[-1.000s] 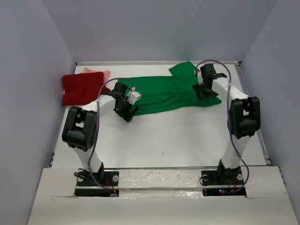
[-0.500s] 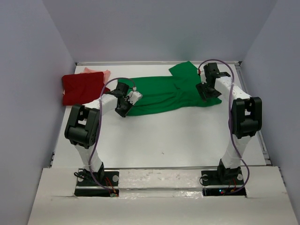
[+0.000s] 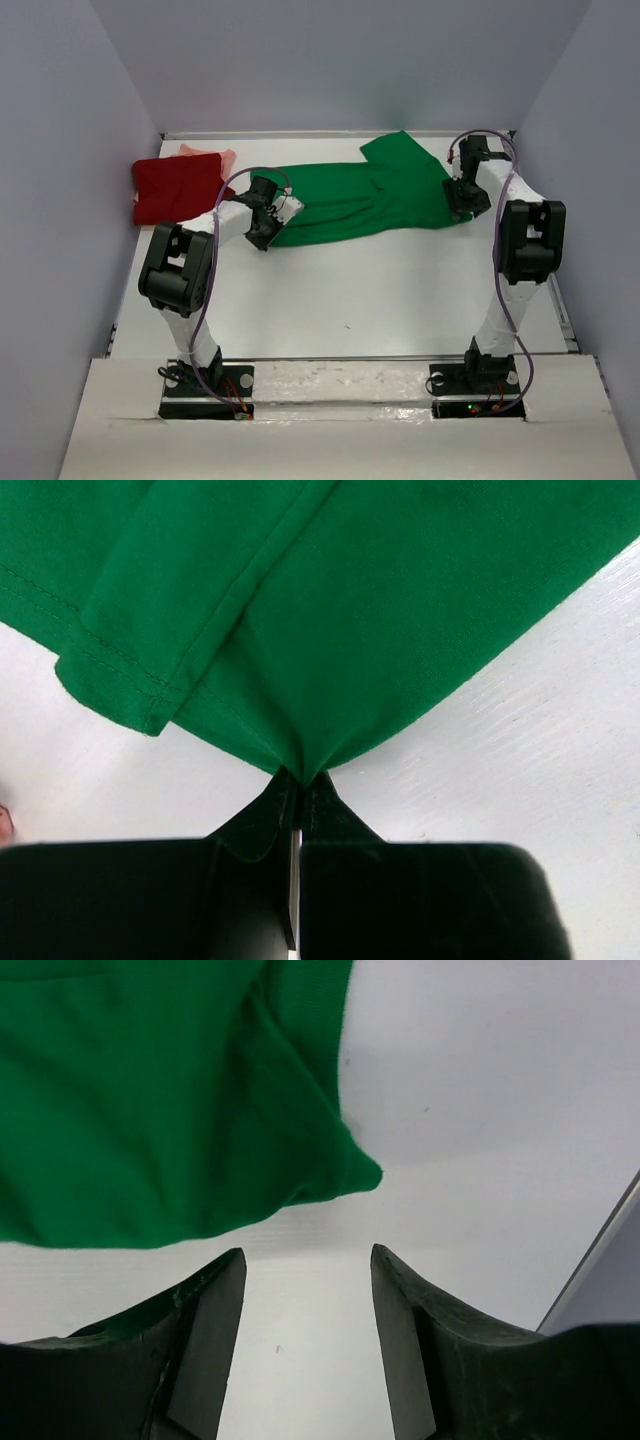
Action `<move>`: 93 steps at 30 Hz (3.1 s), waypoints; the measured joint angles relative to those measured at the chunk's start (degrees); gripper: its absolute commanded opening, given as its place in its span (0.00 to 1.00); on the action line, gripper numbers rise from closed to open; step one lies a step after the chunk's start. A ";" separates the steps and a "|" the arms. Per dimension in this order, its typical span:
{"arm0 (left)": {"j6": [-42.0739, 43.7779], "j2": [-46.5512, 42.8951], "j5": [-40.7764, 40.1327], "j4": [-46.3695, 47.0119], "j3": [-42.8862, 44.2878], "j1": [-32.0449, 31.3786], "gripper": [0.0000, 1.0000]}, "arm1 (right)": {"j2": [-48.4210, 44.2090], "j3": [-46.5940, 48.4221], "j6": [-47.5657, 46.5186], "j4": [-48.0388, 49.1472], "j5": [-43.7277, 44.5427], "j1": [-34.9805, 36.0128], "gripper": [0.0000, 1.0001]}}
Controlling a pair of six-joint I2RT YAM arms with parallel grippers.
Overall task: Fold and stack the t-shirts
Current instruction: Fold the flattened tshirt in 1/3 of the way
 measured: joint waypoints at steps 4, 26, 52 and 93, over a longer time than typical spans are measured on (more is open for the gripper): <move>0.04 -0.04 -0.15 -0.28 0.00 0.00 0.00 | 3.04 1.92 0.66 -1.25 -0.81 -1.88 0.52; 0.04 -1.75 -1.22 -2.16 0.00 -0.11 0.00 | 10.86 10.84 1.14 -5.88 -4.94 -2.32 0.00; 1.88 -7.87 -5.42 -4.11 -2.23 -0.26 0.00 | 4.90 5.05 -4.28 -8.35 -0.02 -4.15 0.00; 1.81 -4.28 -8.66 -10.67 -4.09 -1.11 0.65 | 4.87 2.19 -7.04 -13.62 1.33 -4.55 0.57</move>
